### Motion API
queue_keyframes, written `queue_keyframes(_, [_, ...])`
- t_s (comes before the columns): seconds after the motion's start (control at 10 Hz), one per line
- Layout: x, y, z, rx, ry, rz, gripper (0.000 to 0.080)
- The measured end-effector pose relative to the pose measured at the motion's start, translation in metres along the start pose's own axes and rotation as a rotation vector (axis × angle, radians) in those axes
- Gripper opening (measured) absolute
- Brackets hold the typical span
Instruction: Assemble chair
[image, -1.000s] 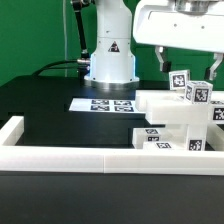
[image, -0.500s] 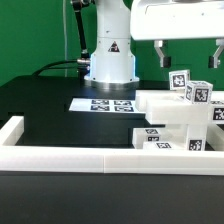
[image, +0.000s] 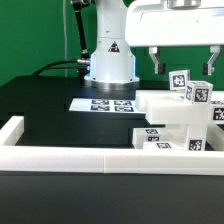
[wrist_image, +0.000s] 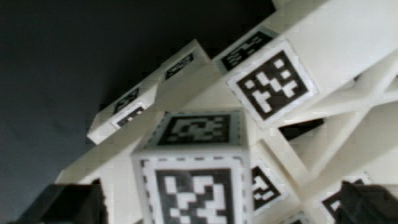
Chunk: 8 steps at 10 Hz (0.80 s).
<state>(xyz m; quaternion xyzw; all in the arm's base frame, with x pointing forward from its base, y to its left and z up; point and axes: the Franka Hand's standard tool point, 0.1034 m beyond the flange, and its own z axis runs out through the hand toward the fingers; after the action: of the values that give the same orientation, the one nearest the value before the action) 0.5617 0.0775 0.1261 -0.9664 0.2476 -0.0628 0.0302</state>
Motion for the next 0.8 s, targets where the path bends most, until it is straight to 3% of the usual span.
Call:
queue_keyframes(0.3, [-0.0009,-0.0001,0.0012,-0.002,-0.001,0.001,0.0649])
queue_keyframes(0.4, [-0.0008,0.0,0.0013,-0.002,-0.001,0.002,0.0518])
queue_keyframes(0.5, [-0.0008,0.0,0.0013,-0.002,-0.001,0.002,0.0518])
queue_keyframes(0.7, [-0.0006,0.0002,0.0012,-0.002,-0.001,0.002,0.0283])
queue_keyframes(0.8, [-0.0006,0.0002,0.0013,-0.002,-0.001,0.014,0.0284])
